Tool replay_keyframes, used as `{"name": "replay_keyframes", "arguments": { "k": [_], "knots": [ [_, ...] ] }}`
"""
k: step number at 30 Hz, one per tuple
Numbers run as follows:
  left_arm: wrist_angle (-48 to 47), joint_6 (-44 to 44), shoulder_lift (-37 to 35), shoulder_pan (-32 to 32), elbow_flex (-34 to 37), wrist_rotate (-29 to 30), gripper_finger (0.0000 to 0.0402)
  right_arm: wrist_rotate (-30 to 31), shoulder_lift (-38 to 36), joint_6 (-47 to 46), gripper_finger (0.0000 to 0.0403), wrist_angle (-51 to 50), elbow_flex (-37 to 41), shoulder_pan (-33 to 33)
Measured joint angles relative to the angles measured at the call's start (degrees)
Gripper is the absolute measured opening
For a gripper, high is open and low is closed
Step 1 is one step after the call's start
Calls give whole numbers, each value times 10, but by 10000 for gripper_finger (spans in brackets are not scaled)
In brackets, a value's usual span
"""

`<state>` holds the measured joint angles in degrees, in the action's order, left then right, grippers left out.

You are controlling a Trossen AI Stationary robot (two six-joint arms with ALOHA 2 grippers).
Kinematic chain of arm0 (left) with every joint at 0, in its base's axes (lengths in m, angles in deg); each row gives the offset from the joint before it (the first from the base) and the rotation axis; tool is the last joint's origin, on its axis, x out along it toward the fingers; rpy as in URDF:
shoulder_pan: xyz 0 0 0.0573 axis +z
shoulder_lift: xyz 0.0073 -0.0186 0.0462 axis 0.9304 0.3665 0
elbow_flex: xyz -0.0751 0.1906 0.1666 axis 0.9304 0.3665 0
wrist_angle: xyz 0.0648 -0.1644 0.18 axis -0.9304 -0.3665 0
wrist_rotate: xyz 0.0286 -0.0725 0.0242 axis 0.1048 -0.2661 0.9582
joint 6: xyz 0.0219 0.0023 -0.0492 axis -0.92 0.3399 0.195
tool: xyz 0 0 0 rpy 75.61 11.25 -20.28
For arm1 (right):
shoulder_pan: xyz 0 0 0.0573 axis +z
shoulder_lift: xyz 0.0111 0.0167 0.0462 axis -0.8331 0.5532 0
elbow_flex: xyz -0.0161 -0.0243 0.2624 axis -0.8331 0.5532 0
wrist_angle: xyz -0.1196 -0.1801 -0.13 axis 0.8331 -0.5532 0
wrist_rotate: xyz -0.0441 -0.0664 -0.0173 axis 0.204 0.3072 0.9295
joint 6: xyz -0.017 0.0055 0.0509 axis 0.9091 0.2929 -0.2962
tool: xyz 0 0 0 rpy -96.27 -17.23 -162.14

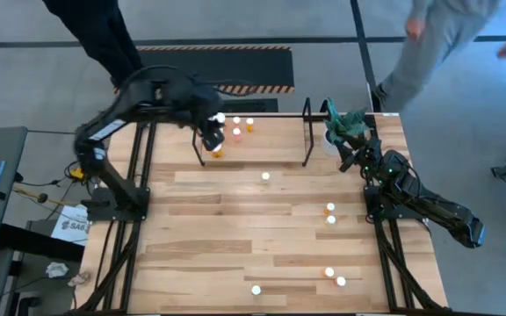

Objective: Pick and place medicine bottles onto shelf by color
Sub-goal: Put the middle yellow pill bottle on the shelf

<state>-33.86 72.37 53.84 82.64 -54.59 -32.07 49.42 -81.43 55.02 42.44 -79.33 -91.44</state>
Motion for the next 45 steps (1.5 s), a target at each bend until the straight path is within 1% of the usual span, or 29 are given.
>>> {"name": "replay_keyframes", "arguments": {
  "k": [1, 4, 7, 10, 11, 13, 19, 21, 24, 26, 28, 30, 32, 35, 37, 39, 41, 45],
  "knots": [
    [-1, 14, -10, -7, 0, 17, 178, -5, 0, -19, 249, 1, 0, 2],
    [-1, 52, -35, -30, 0, 67, 178, -34, 0, -114, 249, 10, 0, 12],
    [-11, 80, -50, -56, 0, 110, 178, -33, 0, -130, 249, 29, 0, 15],
    [-43, 108, -54, -81, 0, 147, 178, -21, -1, -134, 249, 57, 0, 15],
    [-60, 120, -54, -89, 0, 160, 178, -21, -1, -142, 249, 63, 0, 15],
    [-81, 147, -54, -101, 3, 182, 178, -22, 0, -190, 249, 79, 0, 17],
    [-79, 160, -75, -125, 56, 184, 178, -29, -1, -408, 249, 109, -3, 33],
    [-77, 175, -86, -126, 84, 195, 178, -29, 0, -430, 249, 104, -5, 41],
    [-78, 203, -105, -126, 128, 203, 178, 3, 0, -436, 249, 103, -7, 46],
    [-77, 224, -121, -126, 162, 202, 178, 5, 0, -452, 249, 101, -7, 47],
    [-74, 248, -138, -126, 196, 203, 178, -6, 0, -481, 249, 102, -8, 47],
    [-67, 271, -153, -126, 227, 204, 178, -35, 0, -515, 249, 106, -8, 47],
    [-64, 292, -167, -126, 254, 204, 178, -59, 0, -523, 249, 128, -8, 47],
    [-45, 311, -188, -126, 295, 203, 178, -84, 0, -512, 249, 193, -15, 47],
    [-19, 314, -201, -126, 321, 197, 178, -103, 0, -485, 249, 186, -45, 47],
    [5, 312, -212, -126, 342, 190, 178, -116, 3, -448, 249, 136, -88, 47],
    [28, 306, -223, -126, 361, 187, 178, -123, 16, -406, 249, 65, -138, 52],
    [35, 309, -230, -126, 375, 187, 178, -141, 77, -331, 249, -52, -241, 78]
  ]
}}
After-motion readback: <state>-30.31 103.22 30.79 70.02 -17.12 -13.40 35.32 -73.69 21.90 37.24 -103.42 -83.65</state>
